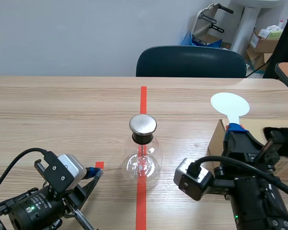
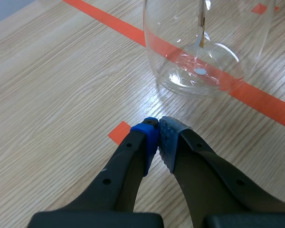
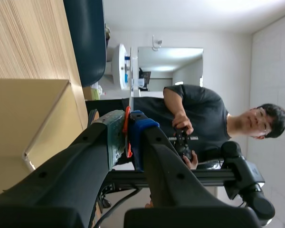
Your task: Do the electroscope experiment
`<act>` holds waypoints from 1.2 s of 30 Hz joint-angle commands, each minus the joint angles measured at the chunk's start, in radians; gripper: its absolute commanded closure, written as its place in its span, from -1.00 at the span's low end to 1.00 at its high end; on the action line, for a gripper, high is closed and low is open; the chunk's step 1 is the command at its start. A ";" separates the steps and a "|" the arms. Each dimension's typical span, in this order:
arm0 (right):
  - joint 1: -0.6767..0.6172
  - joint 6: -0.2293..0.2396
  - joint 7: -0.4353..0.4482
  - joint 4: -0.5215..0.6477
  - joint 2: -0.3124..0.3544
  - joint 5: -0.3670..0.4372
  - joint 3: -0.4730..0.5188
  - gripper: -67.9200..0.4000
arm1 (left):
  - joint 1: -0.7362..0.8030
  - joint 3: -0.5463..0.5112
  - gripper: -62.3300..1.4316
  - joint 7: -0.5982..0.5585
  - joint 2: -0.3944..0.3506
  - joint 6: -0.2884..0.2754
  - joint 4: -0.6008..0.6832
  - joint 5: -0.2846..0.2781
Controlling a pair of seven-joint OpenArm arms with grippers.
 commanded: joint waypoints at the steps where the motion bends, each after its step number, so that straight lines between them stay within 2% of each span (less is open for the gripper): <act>1: 0.009 -0.014 0.032 0.010 0.013 -0.001 0.003 0.94 | -0.001 -0.009 0.86 -0.014 0.005 0.002 0.023 0.000; 10: 0.009 -0.019 0.240 0.010 0.013 -0.001 0.003 0.94 | -0.001 -0.009 0.86 -0.014 0.005 0.002 0.023 0.000; 15: 0.009 -0.049 0.368 0.010 0.013 -0.001 0.002 0.94 | -0.001 -0.009 0.86 -0.014 0.005 0.002 0.023 0.000; 18: 0.009 -0.049 0.430 0.010 0.013 -0.001 0.002 0.94 | -0.001 -0.009 0.86 -0.014 0.005 0.002 0.023 0.000; 27: 0.009 -0.049 0.564 0.010 0.013 -0.001 0.001 0.94 | -0.001 -0.009 0.86 -0.014 0.005 0.002 0.023 0.000; 36: 0.009 -0.048 0.644 0.010 0.013 -0.001 0.001 0.94 | -0.001 -0.009 0.86 -0.014 0.005 0.002 0.023 0.000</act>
